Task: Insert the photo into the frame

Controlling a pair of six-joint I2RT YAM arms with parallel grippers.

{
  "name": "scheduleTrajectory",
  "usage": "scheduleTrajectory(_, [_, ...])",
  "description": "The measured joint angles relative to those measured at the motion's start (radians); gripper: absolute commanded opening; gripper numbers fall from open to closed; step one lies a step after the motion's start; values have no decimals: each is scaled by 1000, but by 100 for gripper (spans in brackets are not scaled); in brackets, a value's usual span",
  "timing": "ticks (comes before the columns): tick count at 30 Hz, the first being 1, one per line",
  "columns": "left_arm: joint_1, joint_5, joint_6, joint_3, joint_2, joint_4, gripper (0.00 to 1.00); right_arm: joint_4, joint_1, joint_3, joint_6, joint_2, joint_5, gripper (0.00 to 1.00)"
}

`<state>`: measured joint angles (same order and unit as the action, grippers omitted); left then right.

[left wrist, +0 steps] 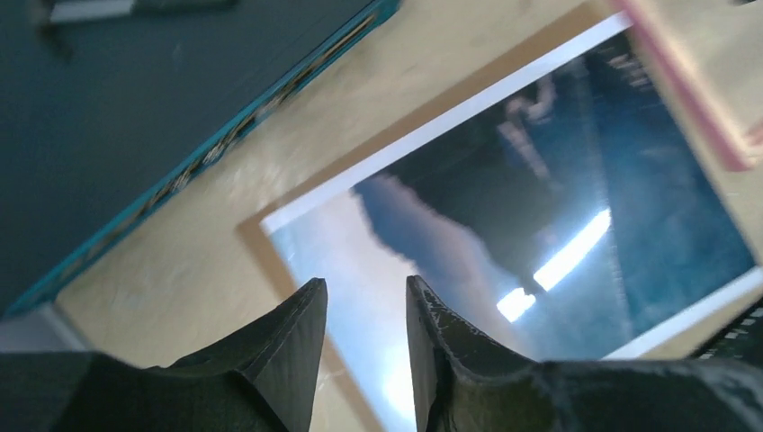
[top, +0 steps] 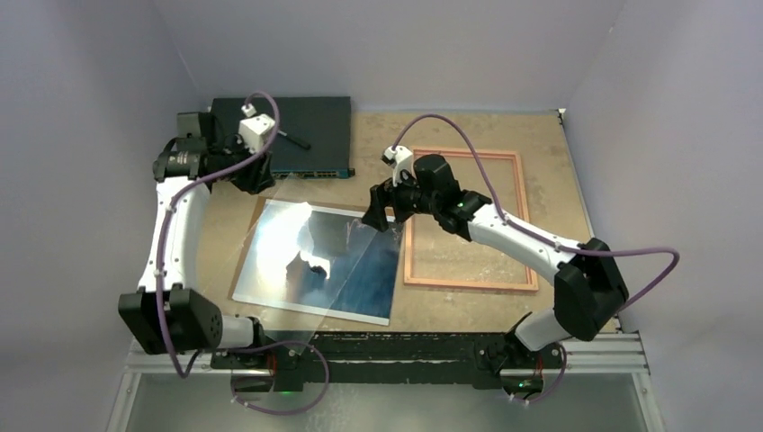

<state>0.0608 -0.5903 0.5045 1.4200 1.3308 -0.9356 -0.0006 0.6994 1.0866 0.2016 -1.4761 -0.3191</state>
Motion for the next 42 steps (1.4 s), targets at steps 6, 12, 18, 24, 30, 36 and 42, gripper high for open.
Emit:
scheduleTrajectory(6, [247,75,201,-68,117,-51,42,109,0,77,38,-167,-21,94])
scheduleTrajectory(12, [433,169,451,-213,130,-127,41,134,-5,375,-8,-472,-88,94])
scheduleTrajectory(18, [557,254,624,-383,102,-132,40,164,-10,510,-8,-663,-129,93])
scheduleTrajectory(24, [628,316,777,-488,73,-124,41,211,-13,523,17,-749,-151,92])
scheduleTrajectory(30, [692,406,916,-644,-2,-42,41,269,-13,523,44,-780,-148,91])
scheduleTrajectory(36, [698,457,989,-745,-50,37,41,331,-13,524,53,-796,-145,91])
scheduleTrajectory(42, [699,497,1010,-825,-83,157,41,353,-13,526,53,-848,-145,90])
